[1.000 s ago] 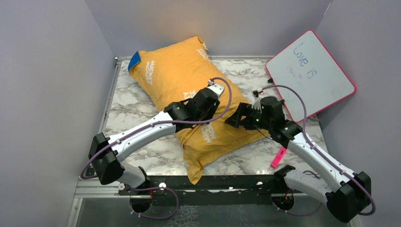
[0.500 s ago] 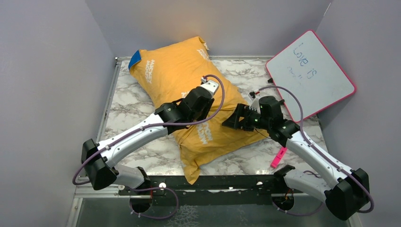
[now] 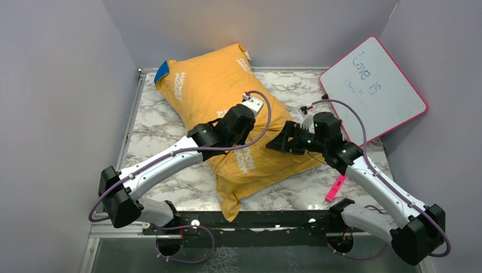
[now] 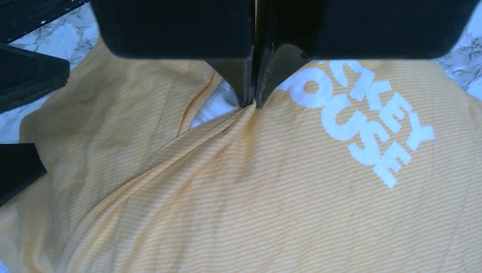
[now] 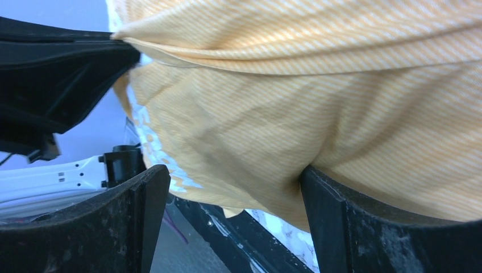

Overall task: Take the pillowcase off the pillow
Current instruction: Remove the pillow from the pillowcase.

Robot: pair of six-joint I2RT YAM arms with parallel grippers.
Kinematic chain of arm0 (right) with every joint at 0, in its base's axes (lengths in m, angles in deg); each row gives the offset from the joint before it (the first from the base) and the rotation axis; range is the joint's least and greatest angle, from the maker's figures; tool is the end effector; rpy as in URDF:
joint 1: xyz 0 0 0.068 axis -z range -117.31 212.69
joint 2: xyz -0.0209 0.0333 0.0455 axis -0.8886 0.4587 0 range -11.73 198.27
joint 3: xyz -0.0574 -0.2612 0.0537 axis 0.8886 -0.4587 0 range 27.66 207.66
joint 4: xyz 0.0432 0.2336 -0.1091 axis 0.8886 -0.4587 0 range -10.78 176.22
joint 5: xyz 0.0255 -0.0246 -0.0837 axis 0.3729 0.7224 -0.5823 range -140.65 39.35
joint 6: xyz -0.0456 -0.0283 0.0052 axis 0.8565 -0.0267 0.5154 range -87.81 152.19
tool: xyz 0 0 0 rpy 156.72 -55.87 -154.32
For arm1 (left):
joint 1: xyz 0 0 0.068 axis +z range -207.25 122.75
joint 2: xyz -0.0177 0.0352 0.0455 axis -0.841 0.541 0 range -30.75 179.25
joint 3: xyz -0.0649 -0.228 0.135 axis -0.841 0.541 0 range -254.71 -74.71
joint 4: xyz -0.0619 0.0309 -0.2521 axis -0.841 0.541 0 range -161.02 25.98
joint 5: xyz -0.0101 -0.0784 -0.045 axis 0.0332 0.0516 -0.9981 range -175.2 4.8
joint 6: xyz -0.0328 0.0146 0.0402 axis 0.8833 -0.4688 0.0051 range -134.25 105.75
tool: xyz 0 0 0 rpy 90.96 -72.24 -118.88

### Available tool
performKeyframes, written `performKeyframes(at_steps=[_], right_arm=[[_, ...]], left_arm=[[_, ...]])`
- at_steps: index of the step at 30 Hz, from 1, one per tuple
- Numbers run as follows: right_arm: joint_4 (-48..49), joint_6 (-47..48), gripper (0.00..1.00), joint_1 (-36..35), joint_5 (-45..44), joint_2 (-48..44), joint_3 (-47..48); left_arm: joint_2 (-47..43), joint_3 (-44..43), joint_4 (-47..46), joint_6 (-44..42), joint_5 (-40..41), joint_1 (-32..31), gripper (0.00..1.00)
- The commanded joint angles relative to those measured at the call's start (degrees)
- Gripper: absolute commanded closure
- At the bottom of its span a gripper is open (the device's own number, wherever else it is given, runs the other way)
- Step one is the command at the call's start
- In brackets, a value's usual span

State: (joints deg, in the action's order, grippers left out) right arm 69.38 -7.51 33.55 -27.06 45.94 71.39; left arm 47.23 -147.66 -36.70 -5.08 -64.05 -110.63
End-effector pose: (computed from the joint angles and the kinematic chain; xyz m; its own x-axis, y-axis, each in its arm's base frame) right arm 0.1876 0.1208 0.2812 -0.8209 0.2125 -0.5300 -0.2889 0.6461 0.7065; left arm 0.1877 -0.2310 0.3420 -0.4662 0.3781 -0.7998 0.5144 0.8514 0.1026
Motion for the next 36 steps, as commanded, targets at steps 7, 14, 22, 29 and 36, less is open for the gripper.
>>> performKeyframes(at_steps=[7, 14, 22, 29, 36], right_arm=[[-8.02, -6.99, 0.14, -1.19, -9.28, 2.83, 10.03], [-11.24, -10.57, 0.17, -7.02, -18.66, 6.92, 15.06], [-10.13, -14.25, 0.22, -12.07, -25.27, 10.65, 16.34], [-9.34, -18.14, 0.27, -13.52, -27.08, 16.04, 19.26], [-8.71, -15.66, 0.61, -13.67, -27.53, 14.48, 15.05]], left_arm=[[-2.51, 4.29, -9.38, 4.32, -12.11, 3.63, 1.00], [-3.61, 9.64, -14.88, 9.11, -17.34, 3.73, 1.00], [-5.97, 11.37, -16.31, 9.86, -17.19, 3.89, 1.00], [-7.12, 11.99, -16.16, 9.90, -16.83, 3.97, 1.00], [-8.16, 11.29, -14.29, 8.10, -14.62, 5.26, 1.00]])
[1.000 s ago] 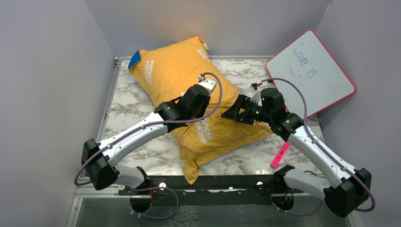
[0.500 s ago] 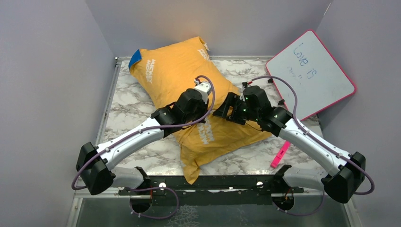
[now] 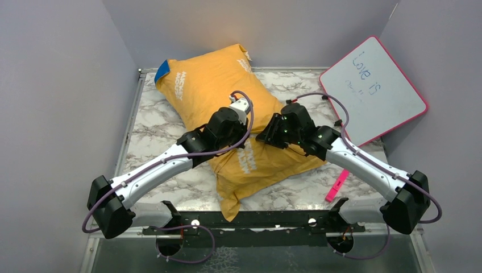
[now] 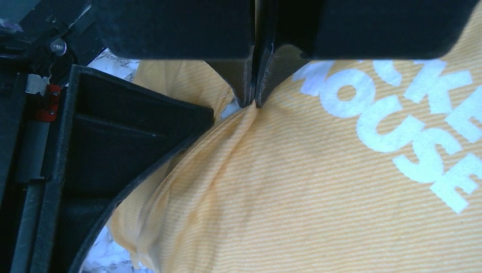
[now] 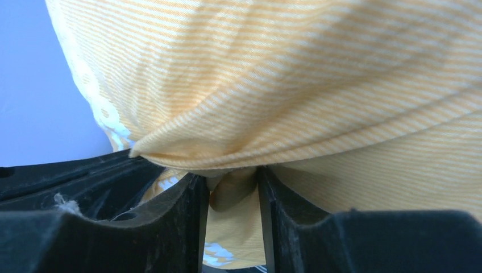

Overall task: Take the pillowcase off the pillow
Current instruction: Remove the pillow from the pillowcase.

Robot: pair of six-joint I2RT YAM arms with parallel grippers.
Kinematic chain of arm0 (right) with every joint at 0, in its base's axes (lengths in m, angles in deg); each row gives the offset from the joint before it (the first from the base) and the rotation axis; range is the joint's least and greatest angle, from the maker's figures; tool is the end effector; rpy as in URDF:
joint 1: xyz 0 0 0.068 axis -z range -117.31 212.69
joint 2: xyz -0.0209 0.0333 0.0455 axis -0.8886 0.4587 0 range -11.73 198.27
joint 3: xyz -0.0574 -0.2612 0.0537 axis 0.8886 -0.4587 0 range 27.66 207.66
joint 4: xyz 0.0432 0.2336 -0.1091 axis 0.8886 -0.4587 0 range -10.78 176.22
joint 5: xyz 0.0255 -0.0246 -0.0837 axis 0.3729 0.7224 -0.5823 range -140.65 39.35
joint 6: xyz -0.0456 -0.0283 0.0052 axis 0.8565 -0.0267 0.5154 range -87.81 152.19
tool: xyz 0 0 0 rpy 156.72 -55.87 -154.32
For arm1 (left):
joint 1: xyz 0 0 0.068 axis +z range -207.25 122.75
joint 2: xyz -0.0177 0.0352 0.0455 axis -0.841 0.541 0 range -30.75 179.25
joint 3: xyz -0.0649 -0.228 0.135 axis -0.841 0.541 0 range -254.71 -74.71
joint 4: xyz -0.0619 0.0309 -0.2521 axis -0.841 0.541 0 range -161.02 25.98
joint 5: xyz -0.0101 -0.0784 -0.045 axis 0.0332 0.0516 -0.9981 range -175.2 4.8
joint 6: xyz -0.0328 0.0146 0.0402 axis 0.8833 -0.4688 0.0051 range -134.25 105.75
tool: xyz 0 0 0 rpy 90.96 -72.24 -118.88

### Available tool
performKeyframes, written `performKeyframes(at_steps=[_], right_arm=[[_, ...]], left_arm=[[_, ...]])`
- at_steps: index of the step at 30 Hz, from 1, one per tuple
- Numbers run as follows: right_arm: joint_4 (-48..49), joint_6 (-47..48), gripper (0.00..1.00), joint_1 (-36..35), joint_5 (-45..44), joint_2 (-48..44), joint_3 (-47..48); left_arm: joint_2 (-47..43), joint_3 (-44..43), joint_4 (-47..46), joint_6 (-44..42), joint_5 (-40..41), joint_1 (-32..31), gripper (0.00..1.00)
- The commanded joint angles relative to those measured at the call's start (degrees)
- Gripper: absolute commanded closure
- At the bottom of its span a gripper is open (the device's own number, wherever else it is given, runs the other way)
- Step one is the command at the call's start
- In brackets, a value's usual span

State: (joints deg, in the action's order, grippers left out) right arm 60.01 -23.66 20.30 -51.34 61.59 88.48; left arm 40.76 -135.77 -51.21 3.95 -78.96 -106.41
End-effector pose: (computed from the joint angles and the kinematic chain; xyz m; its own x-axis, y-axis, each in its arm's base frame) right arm 0.2086 0.1897 0.3034 -0.8115 0.3797 -0.4441 0.0077 0.7670 0.6416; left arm 0.1878 -0.2113 0.3233 -0.5288 0.1370 -0.8376 0.5531 0.8041 -0.2177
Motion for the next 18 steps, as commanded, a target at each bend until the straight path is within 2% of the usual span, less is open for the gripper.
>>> performKeyframes(at_steps=[1, 4, 7, 8, 9, 12, 14, 18], right_arm=[[-1.12, 0.87, 0.67, -0.41, -4.33, -1.82, -3.12], [-6.76, 2.32, 0.77, -0.41, -6.92, -4.71, -7.07], [-9.24, 5.48, 0.81, -0.41, -5.96, -9.33, -12.55], [-9.81, 6.16, 0.93, -0.43, -5.08, -11.08, -14.29], [-9.97, 7.31, 0.97, -0.42, -3.88, -12.65, -16.05], [-9.64, 8.33, 0.98, -0.46, -1.34, -16.33, -21.28], [-10.55, 7.24, 0.98, -0.46, -2.65, -16.98, -22.49], [-13.63, 9.05, 0.98, -0.41, -7.51, -14.96, -18.18]], left_arm=[[-1.34, -1.35, 1.16, -1.54, 1.32, 1.36, 1.00], [-1.17, -2.75, 2.81, -3.12, 3.44, 3.59, 1.00], [-1.14, -3.41, 2.82, -4.34, 2.36, 7.00, 1.00], [-1.04, -3.64, 2.81, -4.71, 1.95, 7.99, 1.00], [-0.82, -3.89, 2.86, -5.12, 1.47, 8.83, 1.00], [-0.06, -4.69, 2.77, -6.03, 0.44, 10.62, 1.00], [0.51, -5.09, 2.83, -6.25, -0.19, 11.07, 1.00], [0.45, -4.56, 2.86, -5.96, -2.67, 11.27, 1.00]])
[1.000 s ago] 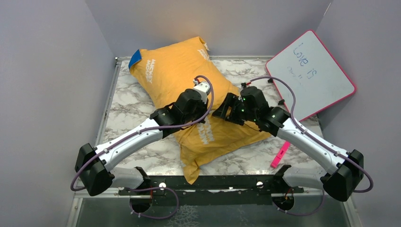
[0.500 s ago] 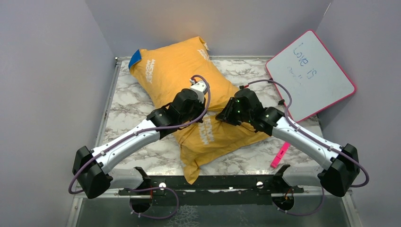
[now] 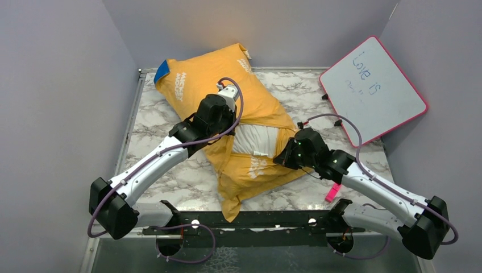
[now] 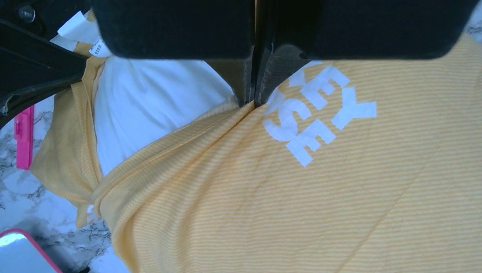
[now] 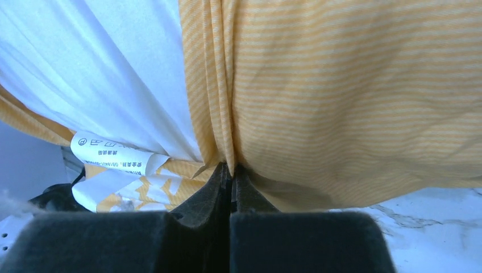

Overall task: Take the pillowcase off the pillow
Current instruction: Remove the pillow from the pillowcase.

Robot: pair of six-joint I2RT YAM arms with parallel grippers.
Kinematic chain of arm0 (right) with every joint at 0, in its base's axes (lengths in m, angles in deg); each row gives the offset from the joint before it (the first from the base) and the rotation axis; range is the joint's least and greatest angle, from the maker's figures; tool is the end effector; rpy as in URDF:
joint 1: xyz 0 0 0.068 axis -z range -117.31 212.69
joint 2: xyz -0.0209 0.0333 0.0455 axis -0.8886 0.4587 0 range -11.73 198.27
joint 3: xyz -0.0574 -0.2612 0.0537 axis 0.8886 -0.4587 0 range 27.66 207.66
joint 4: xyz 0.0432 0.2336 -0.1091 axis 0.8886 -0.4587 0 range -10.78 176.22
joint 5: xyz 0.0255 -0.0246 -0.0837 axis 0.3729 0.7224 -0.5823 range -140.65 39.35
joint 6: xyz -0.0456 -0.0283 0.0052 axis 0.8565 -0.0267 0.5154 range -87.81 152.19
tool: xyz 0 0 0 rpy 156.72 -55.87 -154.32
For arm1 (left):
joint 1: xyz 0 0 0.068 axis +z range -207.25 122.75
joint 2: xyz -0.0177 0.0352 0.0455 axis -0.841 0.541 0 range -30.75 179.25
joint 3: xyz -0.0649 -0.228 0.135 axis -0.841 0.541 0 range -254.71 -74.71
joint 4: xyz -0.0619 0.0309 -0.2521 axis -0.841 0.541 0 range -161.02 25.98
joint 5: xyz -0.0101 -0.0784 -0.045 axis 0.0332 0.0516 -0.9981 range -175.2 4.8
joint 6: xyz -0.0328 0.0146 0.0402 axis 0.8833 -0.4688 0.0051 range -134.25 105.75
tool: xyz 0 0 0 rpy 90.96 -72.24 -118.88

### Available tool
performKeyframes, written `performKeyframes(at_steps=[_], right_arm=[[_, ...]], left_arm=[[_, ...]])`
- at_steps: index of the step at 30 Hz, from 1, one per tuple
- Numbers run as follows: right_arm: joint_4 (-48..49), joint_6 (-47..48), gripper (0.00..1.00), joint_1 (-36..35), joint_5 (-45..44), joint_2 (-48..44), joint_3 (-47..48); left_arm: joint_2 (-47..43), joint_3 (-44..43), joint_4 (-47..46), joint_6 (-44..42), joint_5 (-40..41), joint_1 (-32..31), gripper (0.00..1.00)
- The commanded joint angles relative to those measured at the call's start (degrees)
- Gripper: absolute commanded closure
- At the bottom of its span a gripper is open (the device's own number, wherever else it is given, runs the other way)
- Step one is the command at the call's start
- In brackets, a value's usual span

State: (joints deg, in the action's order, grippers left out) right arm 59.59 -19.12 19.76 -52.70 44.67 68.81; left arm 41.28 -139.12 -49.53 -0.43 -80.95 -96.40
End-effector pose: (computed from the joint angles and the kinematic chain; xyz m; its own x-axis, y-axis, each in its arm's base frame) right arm 0.1530 0.1404 0.2537 -0.8217 0.3010 -0.4839 -0.0318 0.8236 0.5663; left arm 0.2228 -0.1780 0.3384 -0.5048 0.1038 -0.8570 0.4725 0.8641 -0.1737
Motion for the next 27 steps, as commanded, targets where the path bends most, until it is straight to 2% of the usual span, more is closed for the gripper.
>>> performKeyframes(at_steps=[1, 5, 7, 9, 11, 15, 22, 25, 27], right_arm=[[-14.01, 5.18, 0.97, 0.14, -7.55, 2.38, 3.28], [-13.76, 10.45, 0.88, 0.13, -11.41, 2.86, 9.01], [-13.86, 13.38, 0.77, 0.14, -12.70, 3.32, 12.32], [-14.38, 15.49, 0.56, 0.11, -14.63, 4.33, 15.73], [-15.02, 16.78, 0.43, 0.13, -16.96, 5.68, 18.65], [-13.62, 17.54, 0.39, 0.30, -18.53, 9.03, 22.97], [-6.82, 14.81, 0.34, 2.25, -12.25, 14.77, 23.91], [-7.70, 14.23, 0.42, 3.09, -12.99, 17.09, 24.45], [-9.28, 13.93, 0.50, 3.08, -16.30, 16.63, 23.45]], left_arm=[[-0.44, -0.73, 1.18, -1.41, -1.26, 1.22, 1.00], [-1.71, 1.81, 1.09, -1.27, -5.85, 1.25, 1.00], [-1.59, 2.53, 1.69, -2.25, -9.07, 1.21, 1.00], [-1.62, 3.00, 2.38, -2.43, -10.39, 1.24, 1.00], [-2.15, 3.51, 2.50, -2.46, -10.51, 1.19, 1.00], [-2.88, 3.71, 2.54, -2.74, -10.85, 1.26, 1.00], [-4.17, 3.52, 3.17, -2.91, -10.25, 1.27, 1.00], [-4.80, 3.83, 3.32, -2.78, -9.65, 1.25, 1.00], [-5.07, 3.93, 3.85, -2.79, -9.22, 1.23, 1.00]])
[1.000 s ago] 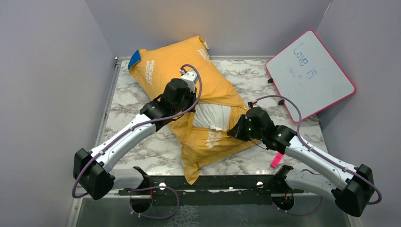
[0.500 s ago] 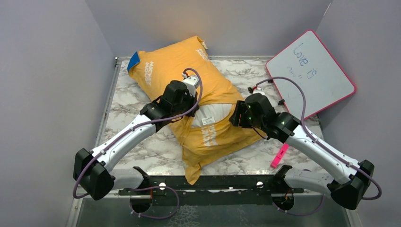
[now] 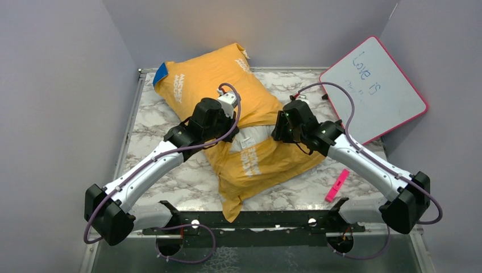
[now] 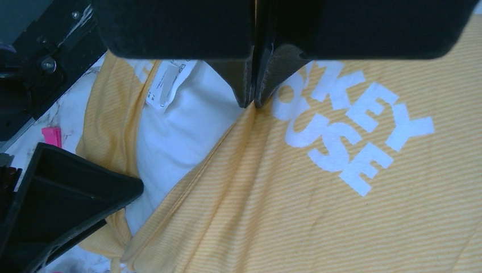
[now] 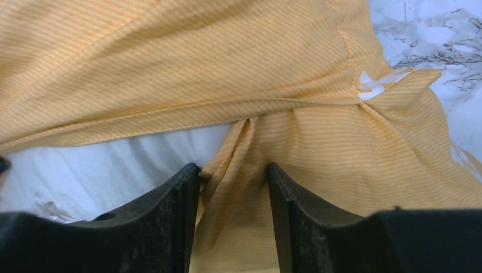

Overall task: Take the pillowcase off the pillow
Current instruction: Remove the pillow from the pillowcase.

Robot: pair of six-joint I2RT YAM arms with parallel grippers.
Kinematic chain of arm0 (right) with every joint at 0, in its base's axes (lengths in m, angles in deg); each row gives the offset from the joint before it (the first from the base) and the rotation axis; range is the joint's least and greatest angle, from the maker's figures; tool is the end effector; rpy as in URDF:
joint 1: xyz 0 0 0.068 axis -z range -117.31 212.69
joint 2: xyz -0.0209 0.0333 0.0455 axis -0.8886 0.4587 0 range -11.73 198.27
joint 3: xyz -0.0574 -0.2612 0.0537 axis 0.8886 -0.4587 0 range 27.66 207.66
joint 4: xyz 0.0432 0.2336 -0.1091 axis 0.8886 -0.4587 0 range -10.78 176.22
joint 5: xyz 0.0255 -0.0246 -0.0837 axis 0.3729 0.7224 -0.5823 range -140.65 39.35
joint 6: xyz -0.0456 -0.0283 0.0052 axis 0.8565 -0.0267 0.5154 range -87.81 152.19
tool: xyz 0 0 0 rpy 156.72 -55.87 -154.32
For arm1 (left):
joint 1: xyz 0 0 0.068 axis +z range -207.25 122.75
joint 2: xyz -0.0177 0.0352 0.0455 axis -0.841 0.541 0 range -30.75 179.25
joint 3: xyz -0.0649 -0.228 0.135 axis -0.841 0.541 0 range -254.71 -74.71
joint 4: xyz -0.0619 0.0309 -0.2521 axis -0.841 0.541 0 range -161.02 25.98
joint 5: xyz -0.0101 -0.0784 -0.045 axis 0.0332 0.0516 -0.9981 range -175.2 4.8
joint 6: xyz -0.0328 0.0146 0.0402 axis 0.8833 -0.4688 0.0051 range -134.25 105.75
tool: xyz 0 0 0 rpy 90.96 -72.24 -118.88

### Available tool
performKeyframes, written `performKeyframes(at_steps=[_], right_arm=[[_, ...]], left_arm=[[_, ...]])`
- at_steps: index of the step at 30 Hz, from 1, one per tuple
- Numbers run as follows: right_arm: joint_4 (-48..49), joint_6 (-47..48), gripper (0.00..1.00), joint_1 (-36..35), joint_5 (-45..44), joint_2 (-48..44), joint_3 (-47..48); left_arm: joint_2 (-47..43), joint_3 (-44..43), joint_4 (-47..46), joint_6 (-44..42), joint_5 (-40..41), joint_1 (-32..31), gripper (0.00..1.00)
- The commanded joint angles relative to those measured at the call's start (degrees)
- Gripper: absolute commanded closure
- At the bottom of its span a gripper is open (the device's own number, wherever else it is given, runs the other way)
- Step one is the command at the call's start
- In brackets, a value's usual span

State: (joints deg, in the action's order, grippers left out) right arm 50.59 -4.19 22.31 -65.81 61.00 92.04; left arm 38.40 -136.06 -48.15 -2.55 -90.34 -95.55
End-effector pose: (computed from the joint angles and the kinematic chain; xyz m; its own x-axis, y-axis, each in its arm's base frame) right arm 0.2123 0.1682 0.3141 -0.7118 0.1462 -0.6869 -0.0743 0.9569 0.2807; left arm 0.2108 -0.1706 0.3306 -0.5295 0.1608 -0.8330 0.5825 0.7828 -0.2192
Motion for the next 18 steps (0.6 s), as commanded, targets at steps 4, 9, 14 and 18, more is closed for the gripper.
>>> performKeyframes(at_steps=[4, 9, 14, 18], right_arm=[[-4.94, -2.49, 0.61, 3.27, -9.85, -3.62, -5.19], [-2.81, 2.13, 0.73, 22.67, 0.41, -10.57, -15.23], [0.01, 4.71, 0.75, 27.28, 8.96, -10.85, -16.50], [3.76, 8.36, 0.75, 27.28, 22.14, -10.25, -15.42]], left_arm=[[-2.96, 1.30, 2.75, -0.36, 3.99, 0.38, 1.00], [-4.95, 1.77, 2.71, 0.53, 11.38, 0.39, 1.00], [-5.64, 1.72, 2.70, -0.49, 10.65, 0.39, 1.00], [-3.25, -0.66, 2.18, -3.21, 1.58, 0.40, 0.98]])
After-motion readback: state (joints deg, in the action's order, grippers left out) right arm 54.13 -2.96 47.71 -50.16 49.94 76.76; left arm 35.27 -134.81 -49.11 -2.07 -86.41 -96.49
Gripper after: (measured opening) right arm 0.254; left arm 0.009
